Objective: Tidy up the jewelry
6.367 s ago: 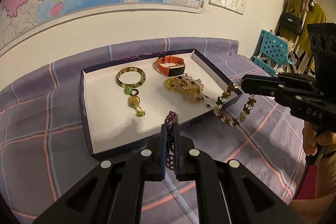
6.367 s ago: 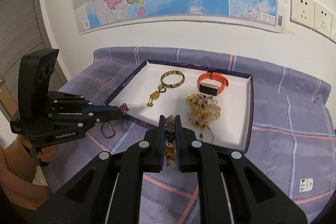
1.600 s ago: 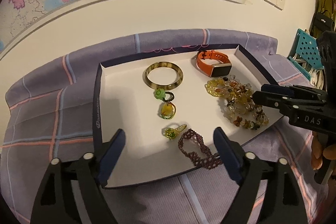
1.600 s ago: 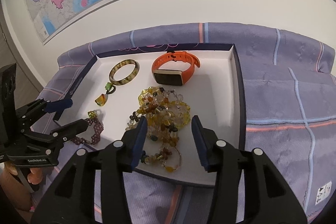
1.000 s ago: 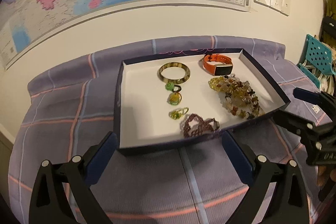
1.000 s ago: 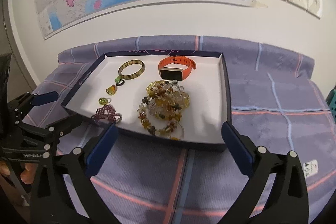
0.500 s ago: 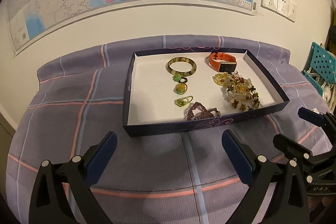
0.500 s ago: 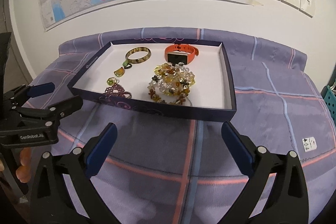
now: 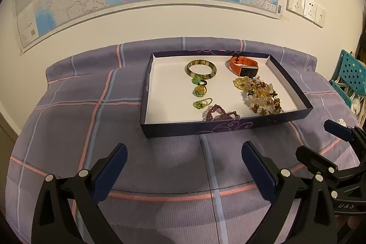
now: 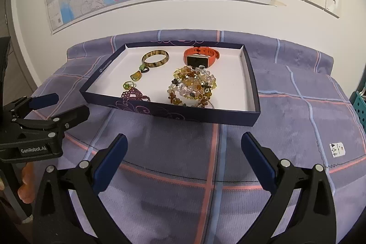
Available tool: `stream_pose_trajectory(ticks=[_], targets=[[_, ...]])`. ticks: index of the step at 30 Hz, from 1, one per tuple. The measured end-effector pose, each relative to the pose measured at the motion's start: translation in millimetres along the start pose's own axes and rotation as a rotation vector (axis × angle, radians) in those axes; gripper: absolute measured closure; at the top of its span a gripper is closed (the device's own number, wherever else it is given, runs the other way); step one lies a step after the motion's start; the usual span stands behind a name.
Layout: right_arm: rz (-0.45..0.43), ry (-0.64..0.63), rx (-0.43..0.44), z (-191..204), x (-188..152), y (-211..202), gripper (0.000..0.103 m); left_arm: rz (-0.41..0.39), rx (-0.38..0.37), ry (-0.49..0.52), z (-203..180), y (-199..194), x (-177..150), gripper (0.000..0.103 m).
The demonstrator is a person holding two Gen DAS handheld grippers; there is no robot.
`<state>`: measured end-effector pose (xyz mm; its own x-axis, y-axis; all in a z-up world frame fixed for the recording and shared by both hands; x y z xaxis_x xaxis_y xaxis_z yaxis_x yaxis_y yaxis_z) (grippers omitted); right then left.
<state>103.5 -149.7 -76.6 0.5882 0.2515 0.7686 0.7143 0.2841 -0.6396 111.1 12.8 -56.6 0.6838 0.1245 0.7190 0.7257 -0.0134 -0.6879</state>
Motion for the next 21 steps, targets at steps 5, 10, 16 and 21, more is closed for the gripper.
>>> stream_pose_trajectory(ticks=[5, 10, 16, 21], targets=[[0.001, 0.004, 0.002, 0.0, -1.9, -1.4, 0.005, 0.000, 0.004, 0.001, -0.1, -1.2, -2.4, 0.007], [0.000, 0.006, 0.003, -0.7, -3.1, -2.8, 0.005, 0.003, 0.002, -0.001, 0.2, -2.1, -4.8, 0.007], [0.004, 0.005, 0.006, 0.1, -5.5, -3.6, 0.005, 0.009, 0.005, -0.001, 0.1, -2.0, -7.0, 0.007], [0.001, 0.012, 0.007, -1.1, -5.9, -4.5, 0.005, 0.012, 0.002, 0.005, -1.7, -2.0, -9.4, 0.007]])
Point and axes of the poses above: each gripper's, at about its wrist camera, not at the fingertips, and y roughly the way its jaws point, z to its left, x to its top, the point moved 10 cm from there along y, roughly the way its jaws point, and after that the axes turned 9 degrees about -y, right-handed, at the moved point
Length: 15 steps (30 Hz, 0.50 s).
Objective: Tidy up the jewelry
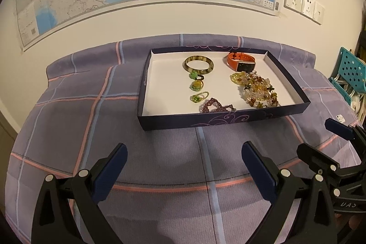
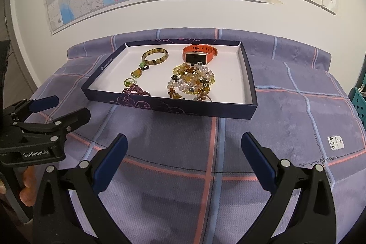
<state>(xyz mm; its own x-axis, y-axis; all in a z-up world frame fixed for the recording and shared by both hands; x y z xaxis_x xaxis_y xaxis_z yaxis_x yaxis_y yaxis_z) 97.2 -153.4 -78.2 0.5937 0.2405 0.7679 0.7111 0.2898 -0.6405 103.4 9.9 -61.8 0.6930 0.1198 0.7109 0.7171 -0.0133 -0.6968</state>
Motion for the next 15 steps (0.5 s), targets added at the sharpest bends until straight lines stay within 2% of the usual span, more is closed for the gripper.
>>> stream_pose_trajectory(ticks=[15], targets=[[0.006, 0.005, 0.005, 1.2, -4.6, -0.6, 0.005, -0.001, 0.009, -0.003, 1.1, -0.8, -2.1, 0.007]])
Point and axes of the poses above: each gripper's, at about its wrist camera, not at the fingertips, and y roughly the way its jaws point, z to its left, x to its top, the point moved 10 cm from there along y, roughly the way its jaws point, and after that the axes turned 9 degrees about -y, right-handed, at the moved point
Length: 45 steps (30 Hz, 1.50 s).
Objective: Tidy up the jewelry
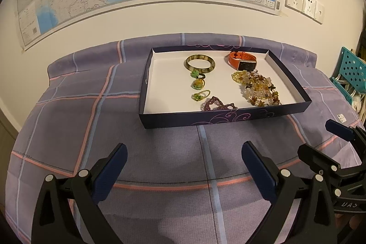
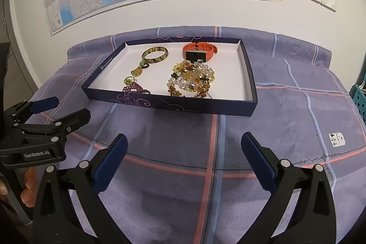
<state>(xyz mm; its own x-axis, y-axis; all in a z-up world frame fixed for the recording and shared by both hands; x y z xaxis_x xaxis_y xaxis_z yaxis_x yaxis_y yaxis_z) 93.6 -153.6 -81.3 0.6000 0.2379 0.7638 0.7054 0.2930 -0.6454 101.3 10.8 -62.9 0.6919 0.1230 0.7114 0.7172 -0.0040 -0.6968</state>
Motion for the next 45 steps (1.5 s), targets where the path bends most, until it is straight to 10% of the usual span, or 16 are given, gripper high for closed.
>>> stream_pose_trajectory(ticks=[45], targets=[[0.021, 0.009, 0.010, -1.1, -3.7, 4.3, 0.005, 0.031, 0.006, -0.009, 3.6, 7.3, -5.7, 0.007]])
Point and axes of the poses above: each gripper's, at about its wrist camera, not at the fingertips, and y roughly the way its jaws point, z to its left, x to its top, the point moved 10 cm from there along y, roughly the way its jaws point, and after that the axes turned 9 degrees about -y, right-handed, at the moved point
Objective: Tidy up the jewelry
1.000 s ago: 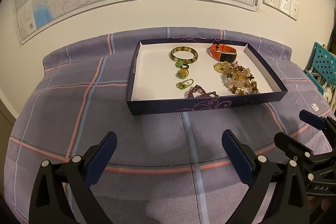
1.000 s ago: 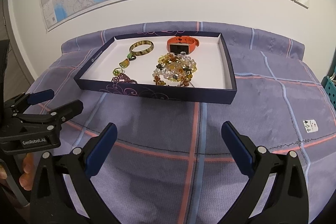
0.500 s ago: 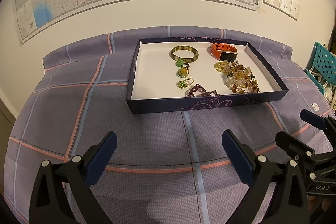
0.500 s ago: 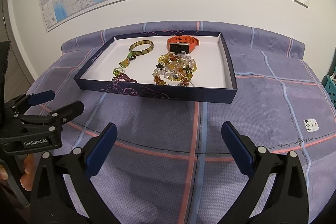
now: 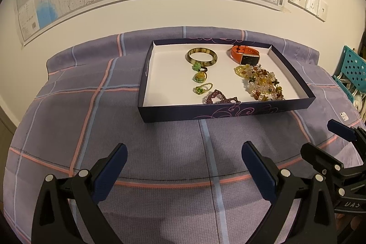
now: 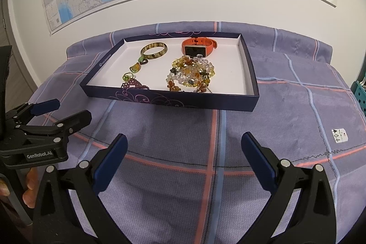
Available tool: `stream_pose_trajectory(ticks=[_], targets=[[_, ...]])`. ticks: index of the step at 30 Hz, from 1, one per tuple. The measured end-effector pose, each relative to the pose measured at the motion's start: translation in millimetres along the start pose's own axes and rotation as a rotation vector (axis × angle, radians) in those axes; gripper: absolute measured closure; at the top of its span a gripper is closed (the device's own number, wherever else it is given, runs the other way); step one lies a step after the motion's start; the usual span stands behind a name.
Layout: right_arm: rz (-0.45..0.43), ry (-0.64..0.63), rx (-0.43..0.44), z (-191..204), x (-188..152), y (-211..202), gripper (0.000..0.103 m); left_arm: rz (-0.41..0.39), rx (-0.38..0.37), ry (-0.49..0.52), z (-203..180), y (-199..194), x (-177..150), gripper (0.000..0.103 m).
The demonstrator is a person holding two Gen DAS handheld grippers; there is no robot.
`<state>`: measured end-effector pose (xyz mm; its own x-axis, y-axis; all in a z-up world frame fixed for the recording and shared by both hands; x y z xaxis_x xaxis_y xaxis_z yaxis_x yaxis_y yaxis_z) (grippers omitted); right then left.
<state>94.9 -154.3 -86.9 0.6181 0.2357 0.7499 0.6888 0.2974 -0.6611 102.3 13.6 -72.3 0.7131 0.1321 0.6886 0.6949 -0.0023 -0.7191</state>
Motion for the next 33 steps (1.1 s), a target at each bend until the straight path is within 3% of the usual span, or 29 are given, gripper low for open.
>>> stream_pose_trajectory(ticks=[22, 27, 31, 33], targets=[[0.002, -0.001, 0.006, 1.5, 0.4, 0.3, 0.005, -0.019, -0.025, 0.004, -3.3, 0.8, 4.1, 0.007], [0.006, -0.005, 0.006, 1.2, 0.4, 2.2, 0.005, 0.020, -0.044, 0.037, -13.7, 5.1, -2.0, 0.007], [0.039, 0.004, -0.009, -19.4, -1.9, 6.2, 0.005, 0.038, -0.030, 0.031, -7.1, 10.8, -2.8, 0.006], [0.069, -0.004, -0.062, -45.8, -5.8, 10.5, 0.005, 0.044, -0.025, 0.017, 2.1, 12.7, -1.7, 0.006]])
Point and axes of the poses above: each gripper's, at about its wrist camera, not at the fingertips, and y roughly the way its jaws point, z to its left, x to its top, the point moved 10 cm from there along y, roughly the way its jaws point, and after that the axes turned 9 degrees about -y, right-handed, at the moved point
